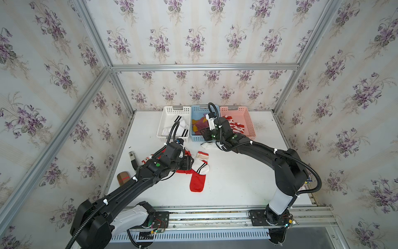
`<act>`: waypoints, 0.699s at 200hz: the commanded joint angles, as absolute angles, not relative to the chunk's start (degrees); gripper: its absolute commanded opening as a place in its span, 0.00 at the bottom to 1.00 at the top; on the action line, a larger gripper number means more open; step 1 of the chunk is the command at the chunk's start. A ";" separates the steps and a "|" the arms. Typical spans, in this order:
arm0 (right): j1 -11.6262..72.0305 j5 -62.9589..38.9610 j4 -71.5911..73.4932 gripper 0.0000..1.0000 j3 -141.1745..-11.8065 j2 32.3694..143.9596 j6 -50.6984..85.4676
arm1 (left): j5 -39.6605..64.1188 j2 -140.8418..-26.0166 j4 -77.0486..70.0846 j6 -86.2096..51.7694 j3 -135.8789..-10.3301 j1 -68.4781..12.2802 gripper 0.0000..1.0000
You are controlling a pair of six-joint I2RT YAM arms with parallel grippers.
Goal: Sort the socks into the basket by color
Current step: Pick up the sock at the center of the board.
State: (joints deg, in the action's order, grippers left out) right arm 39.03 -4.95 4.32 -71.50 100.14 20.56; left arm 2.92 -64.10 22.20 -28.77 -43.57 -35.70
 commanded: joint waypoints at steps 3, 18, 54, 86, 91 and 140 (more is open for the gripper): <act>38.48 -3.83 7.06 0.31 -68.01 98.16 22.78 | 0.49 -66.34 18.19 -31.04 -42.78 -38.00 0.64; 38.09 -3.52 7.55 0.31 -65.25 96.88 23.40 | 0.35 -68.53 16.88 -31.45 -42.71 -39.55 0.62; 36.71 -2.23 8.15 0.31 -59.44 93.13 24.66 | -0.37 -74.32 14.29 -31.83 -44.37 -42.69 0.59; 34.07 -2.37 9.66 0.31 -53.40 88.78 26.51 | -1.40 -80.46 14.06 -31.55 -47.63 -45.27 0.57; 33.72 -2.29 9.70 0.31 -52.54 88.12 26.66 | -1.80 -80.76 14.21 -31.46 -48.10 -45.62 0.56; 31.64 -1.61 9.06 0.32 -47.53 83.07 26.89 | -6.06 -89.93 17.45 -31.35 -52.49 -47.97 0.47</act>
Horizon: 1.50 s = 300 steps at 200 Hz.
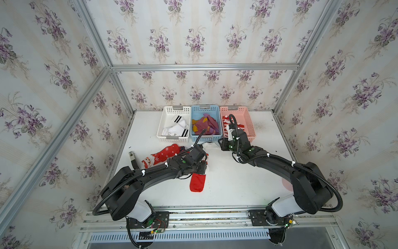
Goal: Sort the socks into the basket by color
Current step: Pick up the sock at the center of the board.
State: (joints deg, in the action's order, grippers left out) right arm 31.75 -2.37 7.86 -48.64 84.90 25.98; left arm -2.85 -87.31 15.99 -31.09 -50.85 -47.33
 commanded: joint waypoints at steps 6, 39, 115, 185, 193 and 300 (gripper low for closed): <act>31.70 -1.56 9.02 0.32 -47.15 82.68 26.88 | -6.26 -90.81 17.78 -31.30 -52.97 -48.12 0.45; 28.96 -1.23 8.78 0.32 -45.89 81.32 26.93 | -7.91 -94.71 18.81 -31.55 -54.89 -49.26 0.42; 28.65 -0.71 8.95 0.32 -45.05 80.77 27.14 | -9.26 -97.62 20.04 -31.32 -56.95 -49.92 0.25; 28.59 -0.45 9.01 0.32 -44.80 80.60 27.15 | -9.11 -94.41 21.31 -30.55 -57.53 -49.93 0.16; 28.58 -0.44 9.06 0.32 -44.74 80.60 27.16 | -9.17 -93.80 22.04 -30.26 -58.03 -49.91 0.16; 28.56 -0.44 10.06 0.32 -43.16 79.49 27.33 | -7.78 -85.58 31.90 -25.35 -68.84 -49.26 0.10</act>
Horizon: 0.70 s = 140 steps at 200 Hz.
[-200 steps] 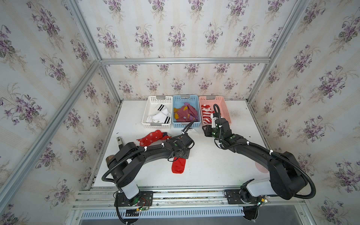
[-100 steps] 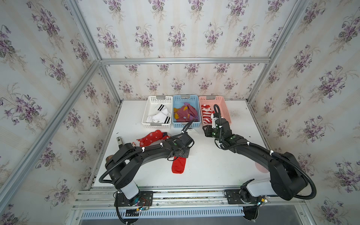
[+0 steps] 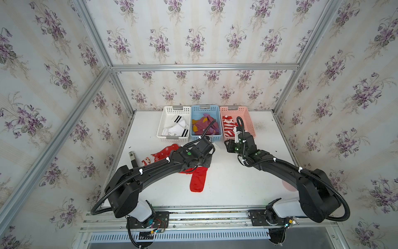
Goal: Sort the socks into the basket by color
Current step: Pick up the sock at the center of the board, then place the sock in the bin.
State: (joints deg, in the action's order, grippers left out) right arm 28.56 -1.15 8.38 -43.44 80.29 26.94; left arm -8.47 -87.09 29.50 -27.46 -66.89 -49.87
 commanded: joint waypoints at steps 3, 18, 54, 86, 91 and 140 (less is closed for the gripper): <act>28.56 -0.35 10.05 0.32 -43.11 79.46 27.33 | -7.42 -85.30 31.85 -25.10 -69.07 -49.06 0.09; 28.56 -0.33 10.11 0.32 -42.89 78.95 27.11 | -5.30 -83.77 31.74 -24.32 -70.11 -47.90 0.07; 28.56 -0.18 10.08 0.32 -42.21 77.66 26.88 | 0.34 -80.71 31.62 -22.73 -72.48 -43.45 0.06; 28.59 0.00 10.00 0.32 -41.50 76.35 26.61 | 2.46 -79.00 32.97 -20.90 -76.01 -39.60 0.05; 28.57 0.08 10.04 0.32 -41.42 76.22 26.63 | 2.48 -79.06 33.43 -20.55 -76.79 -39.05 0.05; 28.50 0.00 10.08 0.33 -41.36 75.60 26.63 | 3.33 -80.11 34.52 -18.55 -80.71 -34.11 0.05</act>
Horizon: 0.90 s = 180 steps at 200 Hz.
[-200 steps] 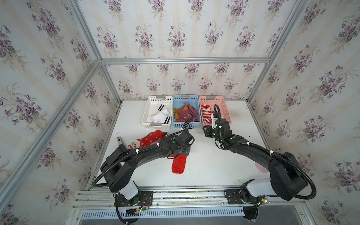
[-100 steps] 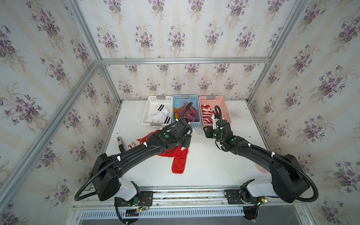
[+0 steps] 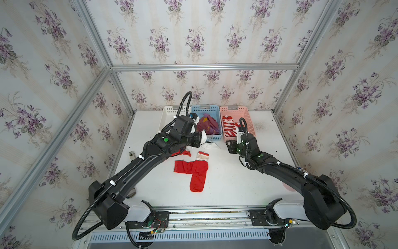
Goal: Sort the socks into the basket by color
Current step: Place the sock in the bin.
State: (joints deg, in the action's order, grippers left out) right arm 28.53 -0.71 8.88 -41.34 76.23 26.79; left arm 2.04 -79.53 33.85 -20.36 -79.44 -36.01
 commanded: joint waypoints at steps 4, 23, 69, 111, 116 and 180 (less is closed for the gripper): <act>28.49 -0.02 10.09 0.33 -41.38 75.50 26.63 | 3.38 -80.27 34.47 -18.59 -80.92 -33.67 0.05; 28.49 -0.20 10.15 0.32 -41.07 75.06 26.45 | 4.67 -80.77 33.27 -18.81 -81.65 -31.17 0.06; 28.50 -0.26 9.45 0.33 -40.53 73.83 26.08 | 4.23 -85.51 32.83 -17.44 -86.64 -26.28 0.07; 28.50 -1.42 10.15 0.33 -39.40 73.30 26.94 | 3.08 -90.80 30.74 -16.56 -91.22 -21.72 0.07; 28.54 -1.72 10.43 0.33 -39.14 73.23 27.06 | 3.14 -91.41 30.41 -16.67 -91.85 -20.98 0.07; 28.61 -2.53 10.68 0.32 -37.69 73.06 27.70 | 3.94 -99.98 26.82 -16.45 -99.84 -15.72 0.09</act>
State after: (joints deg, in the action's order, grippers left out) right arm 28.56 -2.24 9.02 -37.89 73.52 26.98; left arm 3.64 -97.69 29.98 -17.50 -97.27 -16.86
